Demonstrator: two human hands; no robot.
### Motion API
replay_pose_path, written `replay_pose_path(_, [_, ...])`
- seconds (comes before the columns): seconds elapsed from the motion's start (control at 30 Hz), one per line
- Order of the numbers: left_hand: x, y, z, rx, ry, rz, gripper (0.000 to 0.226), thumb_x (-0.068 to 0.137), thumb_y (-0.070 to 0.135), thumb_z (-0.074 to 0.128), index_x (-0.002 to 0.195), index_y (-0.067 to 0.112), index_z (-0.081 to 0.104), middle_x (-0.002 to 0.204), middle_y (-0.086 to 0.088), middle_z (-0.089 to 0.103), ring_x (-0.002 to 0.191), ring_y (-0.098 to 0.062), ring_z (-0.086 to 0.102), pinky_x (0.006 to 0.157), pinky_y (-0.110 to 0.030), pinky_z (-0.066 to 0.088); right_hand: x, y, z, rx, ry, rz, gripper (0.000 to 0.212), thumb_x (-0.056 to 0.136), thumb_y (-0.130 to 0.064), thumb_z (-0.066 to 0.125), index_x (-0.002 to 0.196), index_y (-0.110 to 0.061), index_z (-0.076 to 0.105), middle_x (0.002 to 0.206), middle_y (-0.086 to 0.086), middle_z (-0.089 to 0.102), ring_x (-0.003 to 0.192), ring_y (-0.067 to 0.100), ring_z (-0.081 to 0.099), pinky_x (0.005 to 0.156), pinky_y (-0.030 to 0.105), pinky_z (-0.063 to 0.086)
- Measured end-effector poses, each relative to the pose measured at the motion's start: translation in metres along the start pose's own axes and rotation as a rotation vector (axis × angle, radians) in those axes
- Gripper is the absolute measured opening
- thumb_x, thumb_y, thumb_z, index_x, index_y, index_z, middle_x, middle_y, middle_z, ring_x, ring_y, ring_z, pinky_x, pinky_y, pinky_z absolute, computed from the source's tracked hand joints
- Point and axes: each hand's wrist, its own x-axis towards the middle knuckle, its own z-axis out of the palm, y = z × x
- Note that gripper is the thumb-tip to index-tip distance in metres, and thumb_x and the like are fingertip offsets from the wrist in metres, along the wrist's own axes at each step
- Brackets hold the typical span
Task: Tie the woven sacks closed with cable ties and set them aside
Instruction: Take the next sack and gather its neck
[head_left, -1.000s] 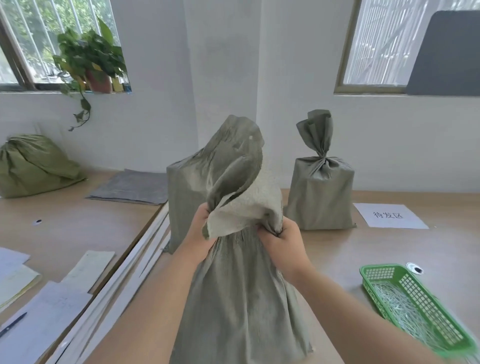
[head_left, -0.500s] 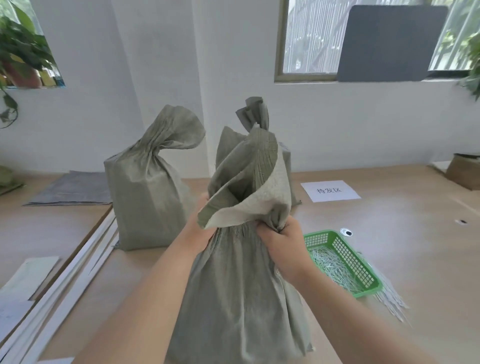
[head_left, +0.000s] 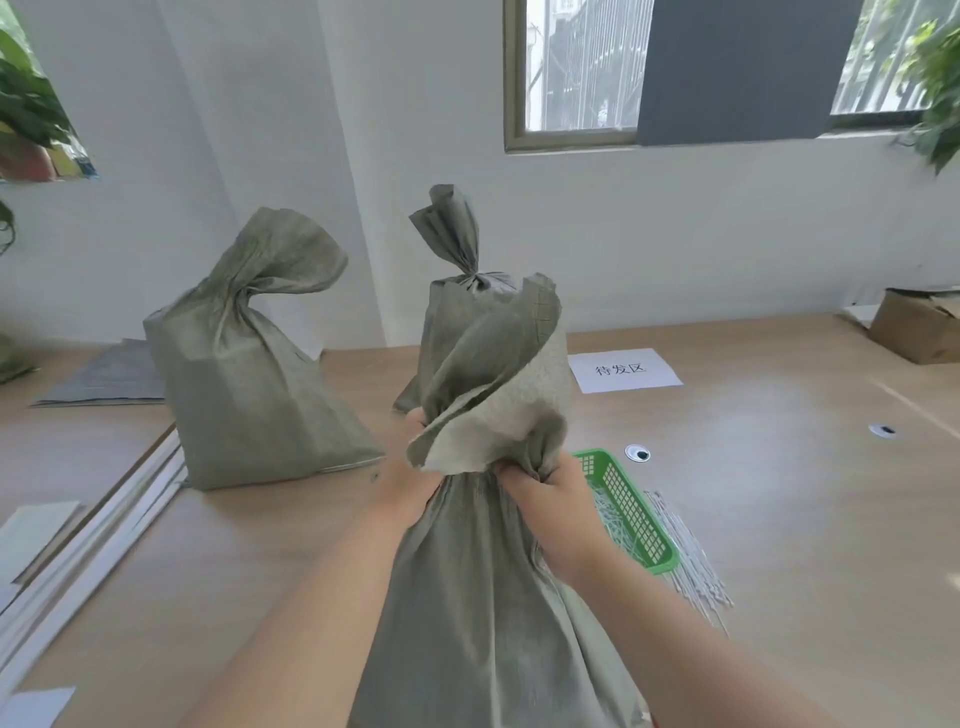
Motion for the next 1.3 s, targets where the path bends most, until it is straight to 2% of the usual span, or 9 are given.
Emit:
replay_pose_path(0.13, [-0.010,0.010,0.023,-0.148,-0.078,0.088,0.017,0.101,0.007,0.052,0.116,0.008,0.059,0.113,-0.007,0.062,0.110,-0.024,0.057,0.096,-0.030,0.046,0.004,0.010,-0.016,-0.005,0.003,0.051,0.018,0.083,-0.007,0.063,0.094,0.004,0.054,0.079,0.009,0.059,0.073,0.019,0.055,0.065,0.037,0.046])
replay_pose_path(0.3, [0.004,0.012,0.035,-0.126,-0.046,0.067,0.020,0.098,0.001,0.053,0.114,-0.002,0.065,0.102,-0.016,0.064,0.097,-0.023,0.056,0.096,-0.041,0.051,0.012,0.005,-0.022,0.033,-0.006,0.090,0.055,0.079,0.001,0.074,0.124,-0.017,0.048,0.111,0.005,0.066,0.098,0.002,0.068,0.078,0.021,0.058])
replay_pose_path(0.4, [0.007,0.022,0.036,-0.070,-0.067,0.134,0.033,0.095,-0.007,0.048,0.088,0.020,0.064,0.084,0.002,0.064,0.080,-0.009,0.059,0.065,-0.008,0.050,0.022,-0.007,-0.023,0.073,-0.171,0.119,0.045,0.080,0.003,0.072,0.120,-0.014,0.062,0.110,0.006,0.074,0.104,0.016,0.071,0.079,0.022,0.056])
replay_pose_path(0.47, [0.008,0.026,0.036,-0.075,-0.115,0.186,0.029,0.094,-0.005,0.051,0.093,0.020,0.064,0.086,0.009,0.063,0.083,-0.004,0.060,0.057,-0.004,0.046,0.027,-0.013,-0.021,0.123,-0.246,0.143,0.045,0.079,0.001,0.071,0.122,-0.008,0.063,0.109,0.005,0.076,0.105,0.019,0.071,0.081,0.023,0.056])
replay_pose_path(0.67, [0.018,0.020,0.035,-0.046,-0.253,0.275,0.025,0.102,0.009,0.049,0.096,0.030,0.061,0.087,0.016,0.061,0.084,0.016,0.059,0.068,0.000,0.044,0.047,-0.012,-0.003,0.120,-0.037,0.100,0.046,0.072,-0.009,0.086,0.115,-0.009,0.070,0.107,0.008,0.077,0.104,0.022,0.072,0.092,0.040,0.057])
replay_pose_path(0.77, [0.024,0.014,0.028,-0.228,-0.489,0.116,0.031,0.096,0.003,0.049,0.110,0.024,0.065,0.100,0.001,0.074,0.096,-0.009,0.071,0.083,-0.025,0.054,0.057,-0.008,-0.001,0.188,0.111,0.121,0.038,0.072,-0.015,0.083,0.108,-0.009,0.073,0.102,0.011,0.077,0.099,0.028,0.074,0.092,0.051,0.058])
replay_pose_path(0.97, [0.035,0.009,0.030,0.075,-0.579,0.225,0.083,0.072,0.014,0.087,0.140,0.024,0.040,0.123,0.011,0.065,0.114,0.004,0.061,0.097,-0.020,0.049,0.067,-0.005,0.001,0.220,0.110,0.178,0.018,0.082,-0.009,0.074,0.101,-0.009,0.075,0.095,0.011,0.078,0.093,0.027,0.075,0.087,0.045,0.060])
replay_pose_path(1.13, [0.036,0.012,0.041,0.136,-0.439,0.246,0.050,0.077,0.009,0.084,0.108,0.038,0.058,0.097,0.028,0.069,0.099,0.008,0.065,0.076,-0.003,0.046,0.075,-0.009,-0.009,0.048,-0.103,0.070,0.021,0.079,-0.004,0.078,0.096,-0.016,0.072,0.093,0.000,0.078,0.094,0.015,0.073,0.085,0.033,0.058])
replay_pose_path(1.3, [0.039,0.014,0.044,0.282,-0.330,0.190,0.030,0.086,0.011,0.073,0.112,0.021,0.060,0.094,0.017,0.058,0.088,0.004,0.054,0.061,0.004,0.040,0.085,-0.015,-0.007,0.006,-0.283,0.021,0.038,0.076,0.002,0.081,0.108,-0.015,0.068,0.101,0.002,0.076,0.100,0.013,0.072,0.085,0.035,0.059])
